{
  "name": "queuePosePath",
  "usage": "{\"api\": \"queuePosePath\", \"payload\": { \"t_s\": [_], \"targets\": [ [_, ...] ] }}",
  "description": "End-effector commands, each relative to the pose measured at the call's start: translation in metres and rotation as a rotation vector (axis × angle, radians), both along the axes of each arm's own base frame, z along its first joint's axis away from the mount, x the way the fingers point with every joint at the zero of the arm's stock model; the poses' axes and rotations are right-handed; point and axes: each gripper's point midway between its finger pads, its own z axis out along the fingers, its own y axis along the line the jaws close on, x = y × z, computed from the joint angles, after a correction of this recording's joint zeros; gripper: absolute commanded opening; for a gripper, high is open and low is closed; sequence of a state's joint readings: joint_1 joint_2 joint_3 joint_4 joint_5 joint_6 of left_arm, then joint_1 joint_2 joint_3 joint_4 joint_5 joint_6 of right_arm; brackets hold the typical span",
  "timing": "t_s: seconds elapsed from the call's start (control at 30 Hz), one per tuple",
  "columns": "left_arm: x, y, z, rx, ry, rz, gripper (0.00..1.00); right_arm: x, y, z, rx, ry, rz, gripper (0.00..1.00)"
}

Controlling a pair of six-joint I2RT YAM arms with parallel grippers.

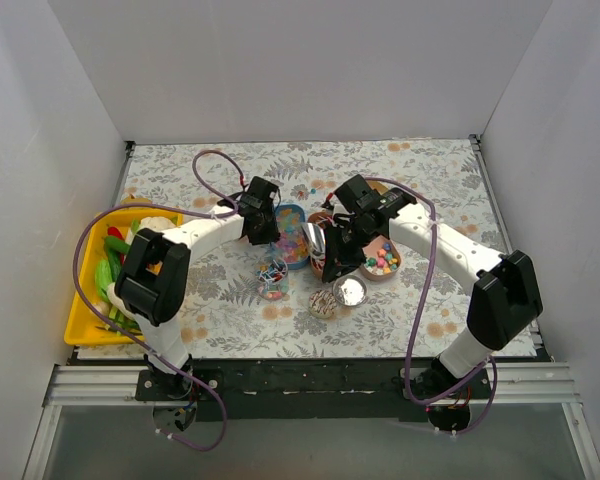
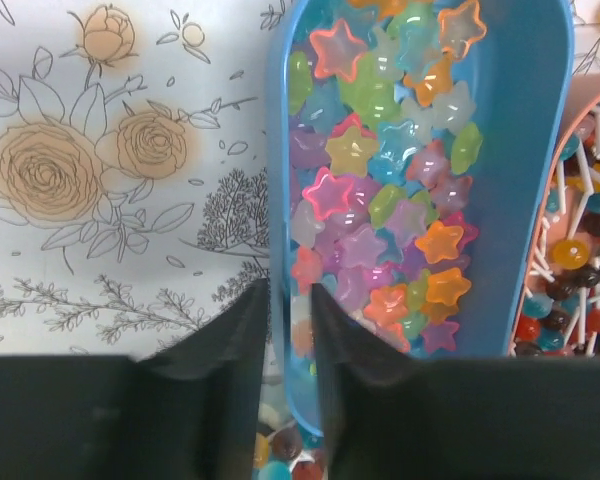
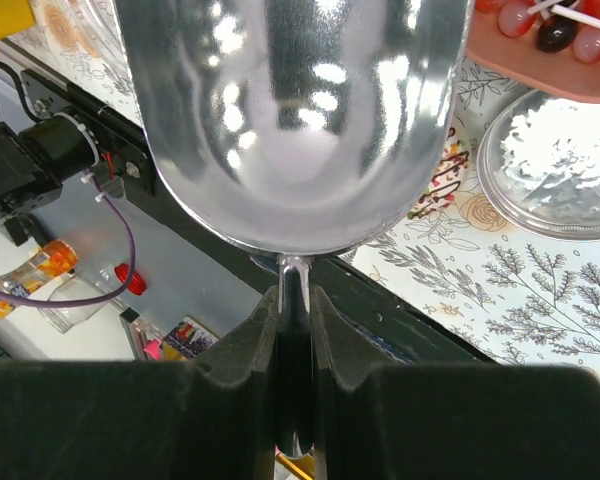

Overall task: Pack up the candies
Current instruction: Move the storage box to the center of the board.

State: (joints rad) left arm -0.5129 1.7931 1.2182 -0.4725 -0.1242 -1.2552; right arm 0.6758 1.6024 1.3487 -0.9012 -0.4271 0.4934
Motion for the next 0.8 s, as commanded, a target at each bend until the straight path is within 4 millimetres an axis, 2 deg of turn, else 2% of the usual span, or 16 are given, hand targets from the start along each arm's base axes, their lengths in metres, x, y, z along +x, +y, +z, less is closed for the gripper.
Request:
{"api": "queuePosePath", "payload": {
  "t_s": [0.0,0.13,0.2,0.33,0.37,0.4,0.47,0.5,0.53,0.63,0.67,0.77],
  "targets": [
    [0.016,-0.009,0.034,-0.005,-0.068,0.0,0.37,0.001,-0.005,0.011,0.019,-0.062,0.01,0.01],
    [0.034,-0.012,0.071,-0.012,-0.141,0.011,0.52,0.001,-0.013,0.011,-0.008,-0.095,0.002,0.01],
    [0.043,-0.016,0.095,-0.034,-0.187,0.017,0.54,0.0,-0.018,0.012,-0.018,-0.116,-0.008,0.01],
    [0.043,-0.028,0.134,-0.107,-0.236,-0.032,0.6,-0.004,-0.03,0.006,-0.054,-0.151,0.007,0.01],
    [0.04,-0.033,0.146,-0.131,-0.253,-0.072,0.64,-0.002,-0.033,0.006,-0.068,-0.175,0.009,0.01],
    [0.031,-0.046,0.154,-0.192,-0.239,-0.137,0.66,-0.006,-0.033,0.006,-0.086,-0.187,0.031,0.01],
    [0.019,-0.061,0.163,-0.272,-0.23,-0.234,0.72,-0.002,-0.037,0.006,-0.131,-0.238,0.056,0.01],
    [0.01,-0.068,0.169,-0.316,-0.224,-0.277,0.73,-0.003,-0.032,0.011,-0.134,-0.266,0.08,0.01],
    [-0.003,-0.078,0.167,-0.376,-0.191,-0.337,0.74,-0.003,-0.03,0.013,-0.139,-0.282,0.091,0.01],
    [-0.024,-0.091,0.171,-0.478,-0.152,-0.409,0.75,0.0,-0.027,0.016,-0.177,-0.337,0.113,0.01],
    [-0.031,-0.092,0.163,-0.493,-0.127,-0.42,0.75,0.001,-0.028,0.016,-0.19,-0.35,0.112,0.01],
    [-0.043,-0.096,0.16,-0.548,-0.095,-0.457,0.75,0.001,-0.024,0.021,-0.185,-0.386,0.117,0.01]
  ]
}}
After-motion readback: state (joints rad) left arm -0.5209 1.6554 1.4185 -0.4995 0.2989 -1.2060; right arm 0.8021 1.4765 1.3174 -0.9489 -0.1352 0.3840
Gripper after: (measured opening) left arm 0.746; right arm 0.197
